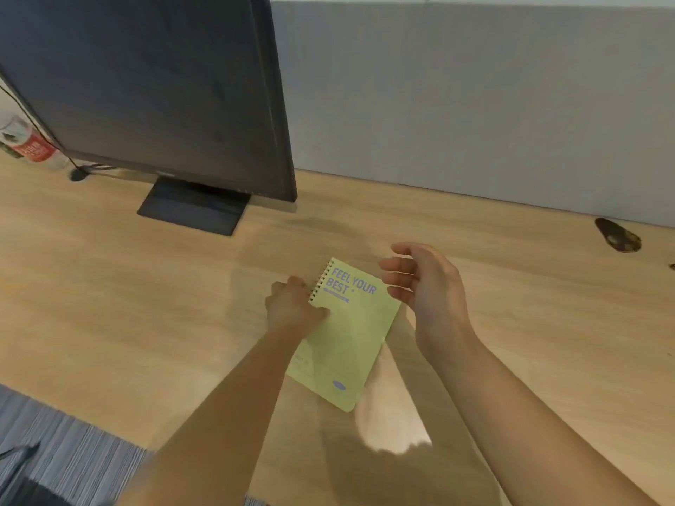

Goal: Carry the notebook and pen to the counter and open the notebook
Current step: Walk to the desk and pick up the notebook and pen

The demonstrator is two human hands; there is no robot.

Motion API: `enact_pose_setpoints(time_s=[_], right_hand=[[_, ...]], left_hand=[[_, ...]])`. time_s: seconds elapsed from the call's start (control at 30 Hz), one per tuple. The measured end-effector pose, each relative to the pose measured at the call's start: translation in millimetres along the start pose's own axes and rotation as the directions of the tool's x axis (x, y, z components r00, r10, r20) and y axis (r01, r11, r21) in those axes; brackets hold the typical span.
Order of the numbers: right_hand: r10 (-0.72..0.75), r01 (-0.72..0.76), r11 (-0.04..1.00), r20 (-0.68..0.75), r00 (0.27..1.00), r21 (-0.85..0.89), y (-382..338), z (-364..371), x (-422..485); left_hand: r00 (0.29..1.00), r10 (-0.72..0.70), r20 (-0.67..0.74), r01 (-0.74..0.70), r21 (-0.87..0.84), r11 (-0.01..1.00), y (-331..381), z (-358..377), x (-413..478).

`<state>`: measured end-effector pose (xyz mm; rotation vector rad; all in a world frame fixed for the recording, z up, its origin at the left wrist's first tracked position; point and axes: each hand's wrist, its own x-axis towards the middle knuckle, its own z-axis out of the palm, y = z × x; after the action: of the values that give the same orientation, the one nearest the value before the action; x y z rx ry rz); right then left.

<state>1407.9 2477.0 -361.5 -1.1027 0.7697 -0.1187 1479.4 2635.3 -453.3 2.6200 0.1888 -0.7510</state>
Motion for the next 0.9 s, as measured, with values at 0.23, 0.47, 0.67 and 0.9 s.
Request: enact_pose_setpoints(time_s=[0.23,0.47,0.67,0.9], right_hand=[[0.021,-0.02,1.0,-0.062,0.998,0.019,19,-9,17],[0.002,0.002,0.999,-0.077,0.997,0.05,11,-18,13],[-0.051,0.062,0.994,-0.124,0.991,0.088,-7,-37,-5],[-0.118,0.159,0.977,-0.26,0.958,0.142,-44,-91,-28]], left_hand=[[0.998,-0.001,0.07,0.005,-0.057,0.998,-6,1,28],[0.967,0.223,0.126,-0.191,-0.225,0.955,4,2,23],[0.884,0.408,0.227,-0.3,-0.395,0.868,36,-20,-1],[0.782,0.586,0.209,-0.35,-0.631,0.692,119,-33,-59]])
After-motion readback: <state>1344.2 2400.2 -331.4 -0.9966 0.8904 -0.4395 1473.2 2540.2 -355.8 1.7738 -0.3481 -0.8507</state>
